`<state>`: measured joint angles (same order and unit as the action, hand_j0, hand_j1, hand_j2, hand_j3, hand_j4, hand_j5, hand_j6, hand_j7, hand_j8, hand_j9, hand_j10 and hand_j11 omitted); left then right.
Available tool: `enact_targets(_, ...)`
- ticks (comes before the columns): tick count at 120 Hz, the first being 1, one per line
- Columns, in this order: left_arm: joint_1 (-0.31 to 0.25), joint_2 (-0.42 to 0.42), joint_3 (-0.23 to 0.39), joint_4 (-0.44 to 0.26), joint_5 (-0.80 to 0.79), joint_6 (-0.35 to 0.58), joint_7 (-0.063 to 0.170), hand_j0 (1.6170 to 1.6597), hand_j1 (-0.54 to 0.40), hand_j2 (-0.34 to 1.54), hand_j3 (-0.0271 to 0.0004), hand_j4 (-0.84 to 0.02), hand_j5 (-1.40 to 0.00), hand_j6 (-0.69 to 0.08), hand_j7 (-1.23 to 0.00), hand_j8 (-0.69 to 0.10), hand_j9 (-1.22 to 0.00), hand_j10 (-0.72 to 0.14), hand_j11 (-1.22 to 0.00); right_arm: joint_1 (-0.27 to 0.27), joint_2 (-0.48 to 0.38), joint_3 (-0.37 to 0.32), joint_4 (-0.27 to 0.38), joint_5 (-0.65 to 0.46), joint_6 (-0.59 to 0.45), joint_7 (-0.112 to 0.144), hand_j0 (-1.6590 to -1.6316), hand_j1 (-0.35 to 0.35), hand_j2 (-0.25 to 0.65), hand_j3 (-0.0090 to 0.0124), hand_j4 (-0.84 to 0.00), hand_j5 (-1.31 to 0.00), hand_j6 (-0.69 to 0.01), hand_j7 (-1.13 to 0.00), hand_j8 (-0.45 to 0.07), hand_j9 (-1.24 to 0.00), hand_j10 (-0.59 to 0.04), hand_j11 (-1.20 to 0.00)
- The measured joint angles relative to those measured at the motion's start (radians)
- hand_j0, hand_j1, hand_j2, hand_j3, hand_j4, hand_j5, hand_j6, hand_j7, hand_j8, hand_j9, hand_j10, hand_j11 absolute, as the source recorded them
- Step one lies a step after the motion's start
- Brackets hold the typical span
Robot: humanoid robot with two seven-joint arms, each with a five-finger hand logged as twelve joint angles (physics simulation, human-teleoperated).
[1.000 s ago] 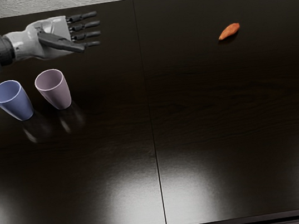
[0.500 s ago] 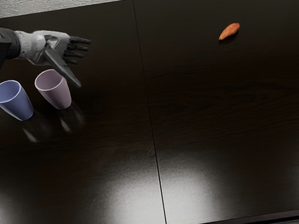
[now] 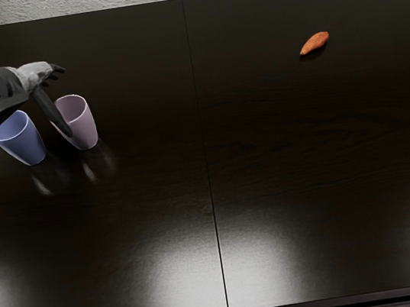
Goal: Pick up cup and place in cup with left hand
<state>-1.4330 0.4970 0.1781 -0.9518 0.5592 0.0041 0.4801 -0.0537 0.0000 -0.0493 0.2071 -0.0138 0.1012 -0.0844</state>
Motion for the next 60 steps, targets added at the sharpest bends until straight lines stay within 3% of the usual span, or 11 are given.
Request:
enact_targets(24, 0.001, -0.003, 0.06, -0.04, 0.004, 0.08, 0.0, 1.6581, 0.133, 0.04, 0.0, -0.184, -0.24, -0.185, -0.24, -0.184, -0.24, -0.183, -0.23, 0.0, 0.0, 0.0, 0.0, 0.0, 0.0, 0.0, -1.6581, -0.329, -0.003, 0.0, -0.017, -0.02, -0.017, -0.02, -0.017, -0.02, -0.017, -0.02)
enact_targets(60, -0.001, -0.015, 0.073, -0.055, 0.03, 0.11, 0.0, 1.658, -0.04, 0.07, 0.0, -0.328, -0.42, -0.329, -0.42, -0.329, -0.42, -0.328, -0.42, 0.0, 0.0, 0.0, 0.0, 0.0, 0.0, 0.0, -1.6581, -0.329, -0.003, 0.0, -0.017, -0.02, -0.017, -0.02, -0.017, -0.02, -0.017, -0.02)
